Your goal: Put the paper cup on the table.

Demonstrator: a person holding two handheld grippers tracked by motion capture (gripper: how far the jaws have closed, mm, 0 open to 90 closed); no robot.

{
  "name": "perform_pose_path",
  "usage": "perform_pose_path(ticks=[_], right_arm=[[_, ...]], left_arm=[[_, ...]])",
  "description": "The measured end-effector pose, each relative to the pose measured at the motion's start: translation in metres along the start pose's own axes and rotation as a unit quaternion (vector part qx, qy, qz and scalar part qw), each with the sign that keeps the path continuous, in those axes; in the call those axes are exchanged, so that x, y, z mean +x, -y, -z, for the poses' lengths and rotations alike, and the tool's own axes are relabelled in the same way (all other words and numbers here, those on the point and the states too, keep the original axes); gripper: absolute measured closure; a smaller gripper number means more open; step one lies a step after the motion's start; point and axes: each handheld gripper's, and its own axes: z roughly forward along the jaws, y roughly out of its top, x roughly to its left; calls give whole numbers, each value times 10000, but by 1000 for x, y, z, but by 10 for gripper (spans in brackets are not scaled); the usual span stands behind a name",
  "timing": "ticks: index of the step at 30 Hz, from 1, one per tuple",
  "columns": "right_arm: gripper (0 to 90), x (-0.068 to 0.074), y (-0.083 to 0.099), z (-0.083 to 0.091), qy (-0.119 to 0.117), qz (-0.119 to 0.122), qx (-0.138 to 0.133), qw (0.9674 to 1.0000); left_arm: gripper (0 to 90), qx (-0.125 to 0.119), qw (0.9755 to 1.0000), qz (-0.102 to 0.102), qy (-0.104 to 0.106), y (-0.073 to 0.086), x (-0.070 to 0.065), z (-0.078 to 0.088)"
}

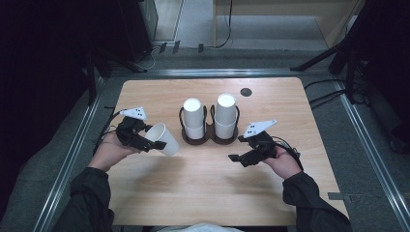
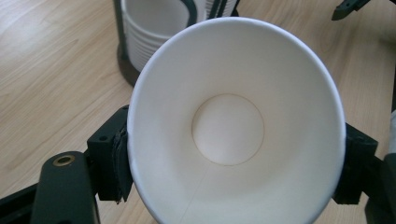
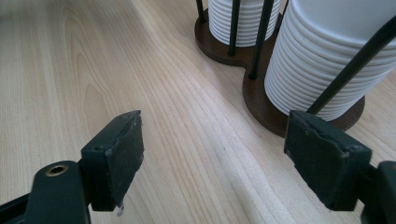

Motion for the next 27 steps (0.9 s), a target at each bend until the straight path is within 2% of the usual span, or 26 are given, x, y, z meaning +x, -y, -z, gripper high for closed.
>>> perform_pose_path(ticks=[2, 11, 18, 24, 27], right_arm=[[202, 1, 0, 0, -13, 44, -7, 10000], [202, 0, 0, 0, -10, 40, -3, 10000], [202, 1, 1, -1, -36, 59, 34, 10000], [202, 1, 2, -2, -34, 59, 68, 10000], [202, 2, 2, -2, -47, 71, 72, 9999]], left_arm=[[204, -54, 9999, 95, 21, 2, 4, 2], [205, -148, 9993, 291, -185, 9, 20, 14], [205, -216, 9979, 470, -402, 14, 33, 23], [205, -165, 9961, 626, -607, 21, 44, 31], [205, -126, 9943, 744, -759, 23, 51, 34]])
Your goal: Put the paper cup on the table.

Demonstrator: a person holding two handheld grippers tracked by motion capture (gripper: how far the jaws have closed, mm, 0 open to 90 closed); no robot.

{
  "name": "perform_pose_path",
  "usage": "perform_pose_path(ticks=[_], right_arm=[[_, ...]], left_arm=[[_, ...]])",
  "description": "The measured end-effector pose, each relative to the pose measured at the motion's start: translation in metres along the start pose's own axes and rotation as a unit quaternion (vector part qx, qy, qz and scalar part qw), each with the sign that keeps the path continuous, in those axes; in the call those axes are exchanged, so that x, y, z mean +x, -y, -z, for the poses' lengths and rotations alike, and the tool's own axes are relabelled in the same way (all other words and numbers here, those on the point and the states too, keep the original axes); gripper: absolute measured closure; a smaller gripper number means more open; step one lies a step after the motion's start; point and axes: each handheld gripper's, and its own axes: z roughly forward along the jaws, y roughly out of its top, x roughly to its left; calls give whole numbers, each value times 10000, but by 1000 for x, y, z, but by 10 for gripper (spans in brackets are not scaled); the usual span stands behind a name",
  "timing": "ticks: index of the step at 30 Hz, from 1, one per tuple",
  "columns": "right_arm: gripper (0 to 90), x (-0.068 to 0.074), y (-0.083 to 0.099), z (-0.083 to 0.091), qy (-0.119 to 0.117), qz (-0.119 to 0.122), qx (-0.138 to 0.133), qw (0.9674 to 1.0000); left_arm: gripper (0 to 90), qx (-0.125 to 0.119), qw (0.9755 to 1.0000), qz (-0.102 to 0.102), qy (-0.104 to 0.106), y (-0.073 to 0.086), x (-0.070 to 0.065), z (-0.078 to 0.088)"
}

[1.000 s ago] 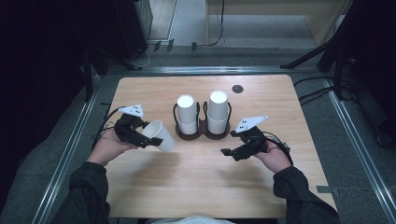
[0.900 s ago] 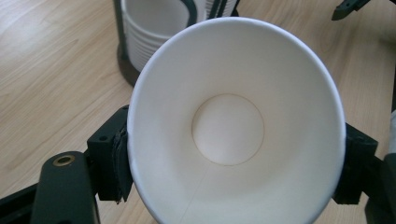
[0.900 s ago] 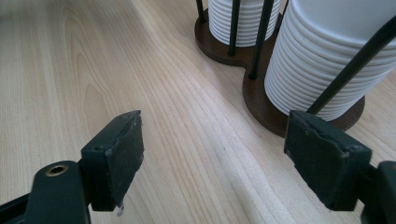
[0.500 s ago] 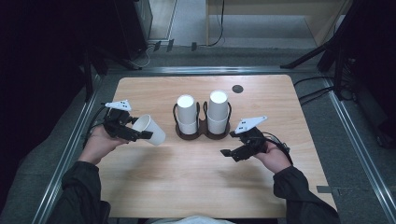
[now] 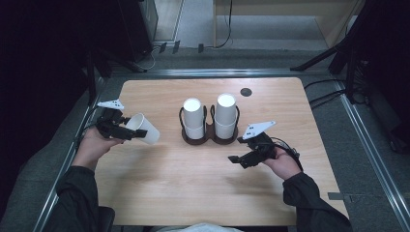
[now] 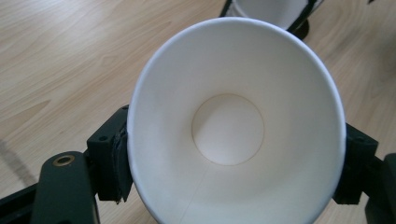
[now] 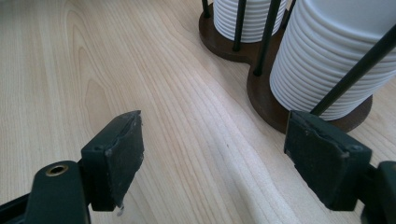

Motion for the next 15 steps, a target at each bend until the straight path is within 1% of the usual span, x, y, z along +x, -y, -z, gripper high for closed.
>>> perform_pose_path(ticks=[1, 5, 6, 9, 11, 13, 14, 15], right_arm=[[202, 1, 0, 0, -15, 37, 1, 10000], [202, 2, 0, -1, -19, 43, -6, 10000], [202, 2, 0, -1, -4, 44, -7, 10000], [202, 2, 1, 0, 14, 35, -3, 10000], [202, 2, 2, 0, 30, 18, -13, 10000], [202, 2, 4, 1, 28, -25, 9, 10000], [202, 2, 4, 1, 34, -17, 13, 10000], [202, 2, 5, 2, 47, -1, 11, 10000]], left_arm=[[205, 18, 10000, 20, -28, 0, 2, 0], [205, 14, 9999, 112, -105, -1, 10, 0], [205, 45, 9998, 107, -140, -1, 11, 0], [205, 184, 9992, 121, -338, -1, 17, -3], [205, 236, 9988, 124, -401, -1, 21, -4], [205, 241, 9985, 195, -454, -1, 26, -6], [205, 267, 9983, 219, -465, -2, 28, -7], [205, 304, 9979, 224, -522, -1, 30, -9]])
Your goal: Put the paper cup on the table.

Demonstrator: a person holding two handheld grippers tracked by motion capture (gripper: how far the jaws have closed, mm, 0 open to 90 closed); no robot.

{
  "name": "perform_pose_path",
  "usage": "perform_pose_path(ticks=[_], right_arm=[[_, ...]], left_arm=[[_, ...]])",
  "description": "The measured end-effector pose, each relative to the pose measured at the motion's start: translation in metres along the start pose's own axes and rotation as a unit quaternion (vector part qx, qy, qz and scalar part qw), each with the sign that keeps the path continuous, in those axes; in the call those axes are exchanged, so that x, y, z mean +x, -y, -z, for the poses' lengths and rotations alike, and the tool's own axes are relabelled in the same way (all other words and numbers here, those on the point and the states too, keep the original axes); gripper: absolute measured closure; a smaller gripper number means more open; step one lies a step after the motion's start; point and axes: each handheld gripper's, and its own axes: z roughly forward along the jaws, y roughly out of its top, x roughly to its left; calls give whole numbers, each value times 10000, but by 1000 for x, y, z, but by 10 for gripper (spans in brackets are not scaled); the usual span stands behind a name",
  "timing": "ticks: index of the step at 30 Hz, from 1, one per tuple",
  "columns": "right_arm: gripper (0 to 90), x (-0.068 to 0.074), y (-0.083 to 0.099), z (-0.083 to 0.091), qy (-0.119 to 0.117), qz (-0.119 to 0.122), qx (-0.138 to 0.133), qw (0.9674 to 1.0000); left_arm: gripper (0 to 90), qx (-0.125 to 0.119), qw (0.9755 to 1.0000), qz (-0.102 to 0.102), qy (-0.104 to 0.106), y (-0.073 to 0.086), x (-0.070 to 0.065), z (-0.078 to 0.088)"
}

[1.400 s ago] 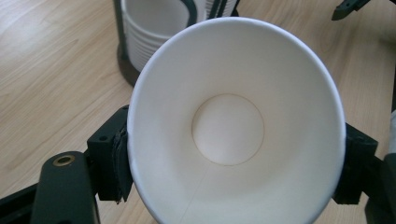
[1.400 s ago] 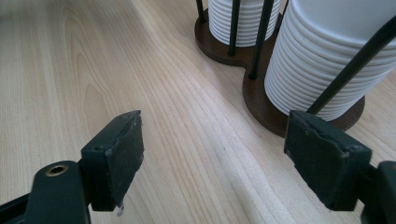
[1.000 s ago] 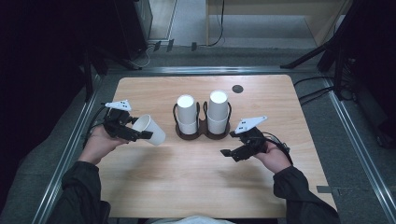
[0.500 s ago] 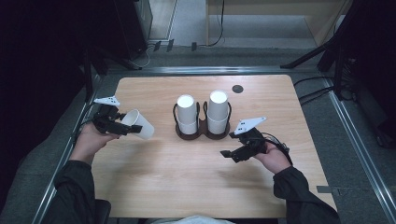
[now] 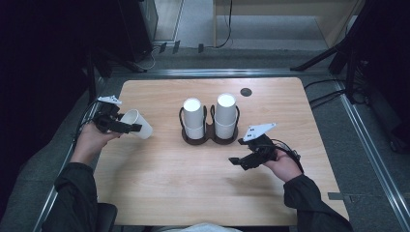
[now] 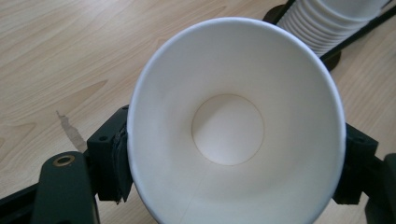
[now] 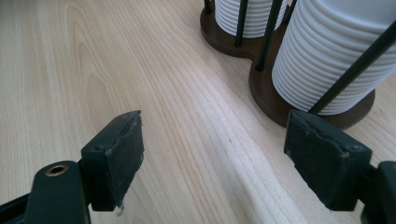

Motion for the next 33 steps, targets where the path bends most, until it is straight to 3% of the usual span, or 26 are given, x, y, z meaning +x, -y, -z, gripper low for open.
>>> perform_pose_path(ticks=[3, 7, 10, 16, 24, 33], right_arm=[[202, 0, 2, 2, 31, -27, -9, 10000], [202, 0, 5, 3, 68, -103, -21, 9999], [202, 0, 6, 3, 103, -110, -1, 9999], [203, 1, 10, 5, 154, -135, 10, 9998], [202, 0, 13, 8, 192, -186, -9, 9996], [202, -2, 14, 10, 209, -222, -11, 9995]], left_arm=[[205, 27, 10000, 64, -26, -1, 4, -3], [204, 147, 9995, 120, -236, -3, 8, -8], [204, 348, 9981, 70, -509, -5, 7, -14], [201, 462, 9961, 153, -737, -9, 10, -20], [193, 679, 9928, 161, -971, -8, 11, -28], [182, 769, 9913, 119, -1062, -8, 11, -31]])
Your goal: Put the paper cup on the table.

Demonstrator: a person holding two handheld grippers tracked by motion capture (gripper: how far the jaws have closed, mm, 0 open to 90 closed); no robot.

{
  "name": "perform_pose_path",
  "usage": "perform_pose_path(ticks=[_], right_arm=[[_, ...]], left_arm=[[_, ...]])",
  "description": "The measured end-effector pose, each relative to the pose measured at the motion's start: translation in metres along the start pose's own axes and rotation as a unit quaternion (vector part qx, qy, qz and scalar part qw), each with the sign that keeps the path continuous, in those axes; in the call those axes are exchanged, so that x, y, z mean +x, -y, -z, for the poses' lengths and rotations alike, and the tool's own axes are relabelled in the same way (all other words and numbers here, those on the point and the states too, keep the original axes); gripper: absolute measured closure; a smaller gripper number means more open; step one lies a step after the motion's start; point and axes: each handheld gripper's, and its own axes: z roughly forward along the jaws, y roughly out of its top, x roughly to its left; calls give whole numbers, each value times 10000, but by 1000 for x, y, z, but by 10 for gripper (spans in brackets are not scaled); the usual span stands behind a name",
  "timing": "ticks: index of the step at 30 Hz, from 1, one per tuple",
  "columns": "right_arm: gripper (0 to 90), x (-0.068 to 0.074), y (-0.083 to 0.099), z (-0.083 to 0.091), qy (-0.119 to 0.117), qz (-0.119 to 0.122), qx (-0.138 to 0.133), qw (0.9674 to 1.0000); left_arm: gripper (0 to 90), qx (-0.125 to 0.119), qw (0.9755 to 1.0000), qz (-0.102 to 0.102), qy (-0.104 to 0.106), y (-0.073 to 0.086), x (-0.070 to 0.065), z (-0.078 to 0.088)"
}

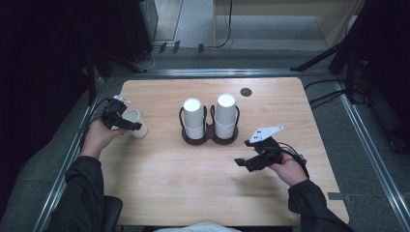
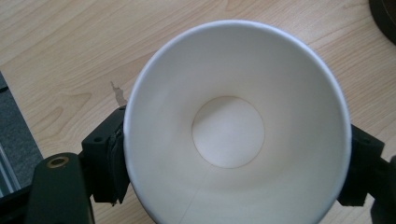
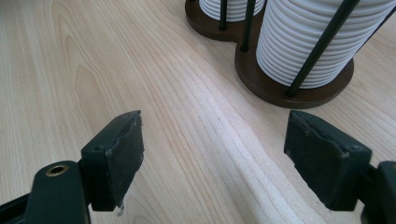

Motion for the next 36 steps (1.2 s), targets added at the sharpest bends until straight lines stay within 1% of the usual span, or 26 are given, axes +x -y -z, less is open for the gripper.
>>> perform_pose_path(ticks=[5, 7, 9, 10, 11, 14, 17, 20, 24, 28, 31, 36], right_arm=[[202, 0, 0, 0, 4, 13, 5, 10000], [202, 0, 0, 0, -2, 14, 0, 10000], [202, 0, 0, -1, -6, 22, 1, 10000], [202, 0, 0, -1, -3, 19, -1, 10000], [202, 0, 0, 0, -9, 12, 1, 10000], [202, 0, 0, 0, -6, 10, 3, 10000], [202, 0, 0, 0, -2, 11, 7, 10000], [202, 0, 0, 0, -6, 13, 6, 10000], [202, 0, 0, 0, -2, 23, 6, 10000], [202, 0, 0, 0, -11, 29, 3, 10000], [202, 0, 0, 0, -16, 31, 4, 10000], [202, 0, 1, 0, -13, 15, 20, 10000]], left_arm=[[176, 7, 9999, -93, -57, -1, -3, -1], [167, 2, 10000, -61, -5, -2, -3, -1], [159, -60, 9999, -35, 109, -2, -3, -1], [154, -85, 9999, -18, 134, -2, -3, -1], [146, -108, 9999, -17, 107, -2, -3, 0], [131, -146, 9997, 9, 187, -3, -3, 0], [124, -138, 9997, 22, 186, -3, -3, 0], [104, -161, 9995, 113, 264, -3, -3, 0], [96, -224, 9990, 154, 349, -4, -2, 2], [90, -226, 9985, 214, 445, -5, -2, 3], [90, -250, 9983, 259, 459, -5, -2, 4], [90, -325, 9980, 270, 474, -5, -2, 7]])
